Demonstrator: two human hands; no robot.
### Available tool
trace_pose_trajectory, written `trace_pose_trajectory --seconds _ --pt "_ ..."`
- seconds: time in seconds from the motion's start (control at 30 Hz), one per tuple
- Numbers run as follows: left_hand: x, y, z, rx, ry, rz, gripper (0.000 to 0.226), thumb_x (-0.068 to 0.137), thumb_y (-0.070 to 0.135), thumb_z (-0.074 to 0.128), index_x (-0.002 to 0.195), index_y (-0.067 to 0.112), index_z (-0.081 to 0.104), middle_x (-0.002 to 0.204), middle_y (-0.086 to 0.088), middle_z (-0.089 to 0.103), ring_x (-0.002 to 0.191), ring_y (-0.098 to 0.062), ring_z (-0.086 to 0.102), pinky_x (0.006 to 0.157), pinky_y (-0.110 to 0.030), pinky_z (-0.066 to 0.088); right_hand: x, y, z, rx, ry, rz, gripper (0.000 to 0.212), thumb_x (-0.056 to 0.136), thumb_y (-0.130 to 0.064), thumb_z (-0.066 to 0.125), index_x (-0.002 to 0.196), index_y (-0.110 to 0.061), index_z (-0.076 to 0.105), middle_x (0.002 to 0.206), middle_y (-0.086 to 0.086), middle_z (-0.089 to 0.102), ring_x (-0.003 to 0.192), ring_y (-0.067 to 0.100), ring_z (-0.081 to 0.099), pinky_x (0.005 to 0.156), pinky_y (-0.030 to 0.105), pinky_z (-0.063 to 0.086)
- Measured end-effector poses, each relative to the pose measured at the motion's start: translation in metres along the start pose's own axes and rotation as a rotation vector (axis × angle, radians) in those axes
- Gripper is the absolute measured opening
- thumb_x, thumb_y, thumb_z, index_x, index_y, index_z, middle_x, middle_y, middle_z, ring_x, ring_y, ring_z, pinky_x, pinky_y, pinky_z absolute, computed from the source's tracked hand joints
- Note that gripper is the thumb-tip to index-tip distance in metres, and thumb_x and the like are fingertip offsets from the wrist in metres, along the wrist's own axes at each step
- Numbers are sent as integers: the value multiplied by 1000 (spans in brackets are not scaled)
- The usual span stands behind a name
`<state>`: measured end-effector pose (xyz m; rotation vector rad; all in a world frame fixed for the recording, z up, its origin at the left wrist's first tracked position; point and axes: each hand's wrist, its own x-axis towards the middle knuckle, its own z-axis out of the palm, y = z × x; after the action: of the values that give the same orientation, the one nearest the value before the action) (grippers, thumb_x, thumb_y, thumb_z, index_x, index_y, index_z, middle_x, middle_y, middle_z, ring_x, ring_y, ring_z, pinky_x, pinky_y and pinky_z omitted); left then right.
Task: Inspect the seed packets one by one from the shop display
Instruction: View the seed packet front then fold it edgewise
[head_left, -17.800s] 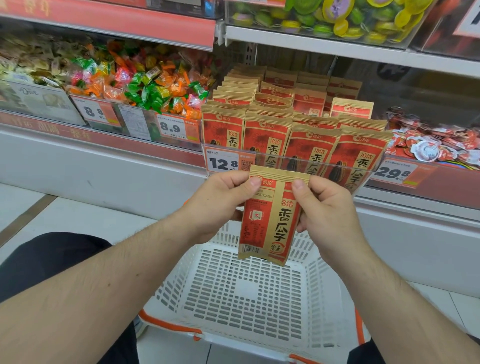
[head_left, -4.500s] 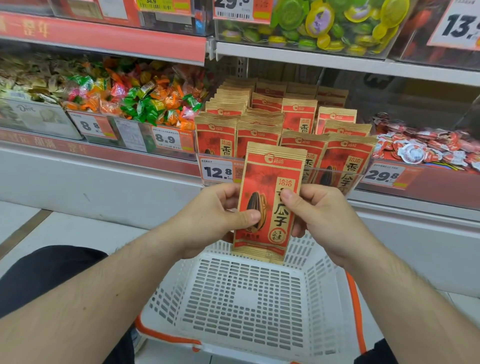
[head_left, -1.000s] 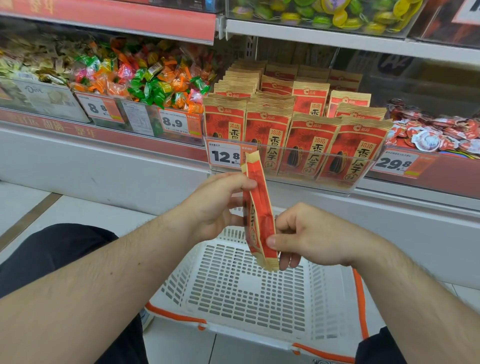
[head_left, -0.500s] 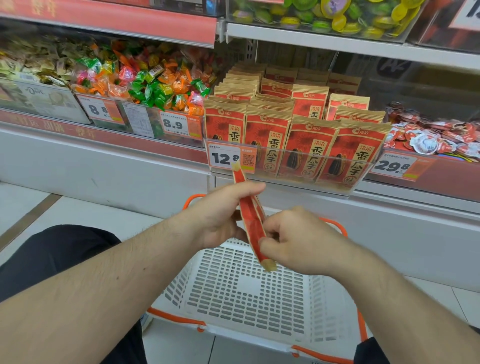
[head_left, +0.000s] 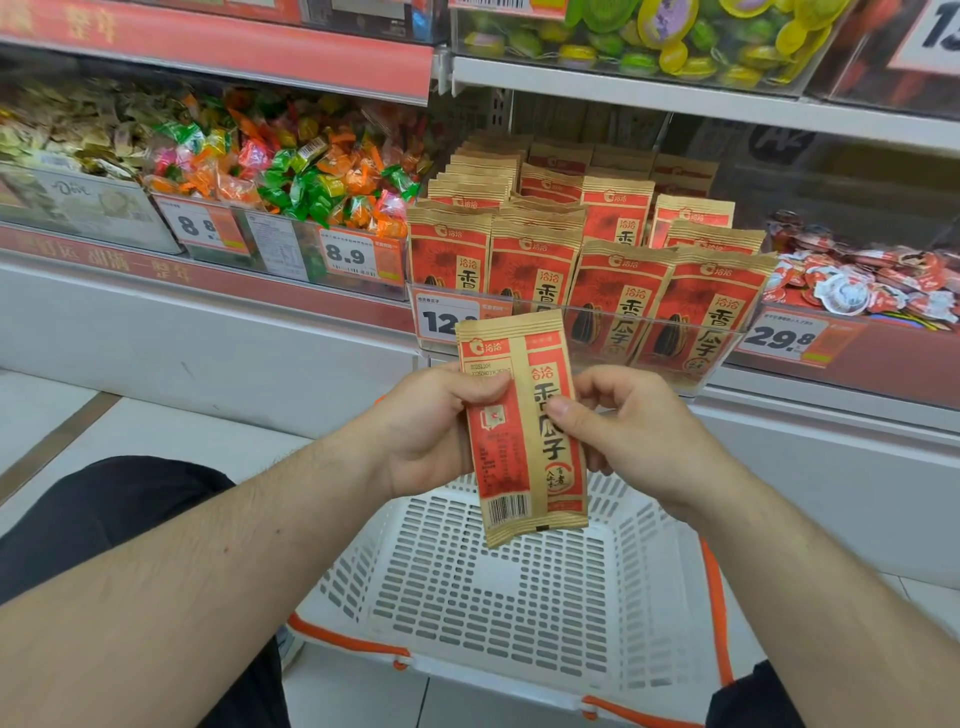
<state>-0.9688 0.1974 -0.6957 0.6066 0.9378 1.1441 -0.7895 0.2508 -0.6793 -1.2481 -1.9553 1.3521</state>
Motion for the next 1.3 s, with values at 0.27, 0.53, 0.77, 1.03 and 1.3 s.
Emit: trace_pose_trajectory --seconds 0.27,0.53,0.77,1.03,1.3 --pt "2 -3 1 315 149 96 21 97 21 58 118 22 63 112 -1 74 104 -21 69 90 -53 53 -2 3 3 -167 197 -85 21 83 -32 77 77 -17 62 78 8 67 66 29 67 60 42 57" --pt "-7 -4 4 338 113 83 39 69 42 74 99 19 65 95 -8 73 90 -24 70 81 -53 59 -6 -5 16 -167 29 -55 15 84 -24 77 80 -20 63 63 0 65 52 18 67 54 37 58" --pt "-2 -8 4 250 118 59 34 96 28 51 69 22 72 84 -4 65 86 -33 63 71 -52 59 -5 -5 11 -104 10 -49 21 94 -14 63 73 -15 63 46 9 60 42 18 56 50 31 46" --pt "-1 -8 4 235 84 22 26 83 35 57 68 20 71 83 -4 64 89 -35 62 74 -57 59 -7 -5 11 -4 -13 -32 20 95 -11 63 74 -10 61 41 3 55 36 14 52 44 26 42" --pt "-5 -5 4 355 134 97 23 76 37 66 91 19 64 89 -3 69 87 -26 67 78 -55 60 -7 -5 10 -53 -12 -77 8 87 -7 70 82 -8 64 69 4 62 47 18 61 45 27 46"
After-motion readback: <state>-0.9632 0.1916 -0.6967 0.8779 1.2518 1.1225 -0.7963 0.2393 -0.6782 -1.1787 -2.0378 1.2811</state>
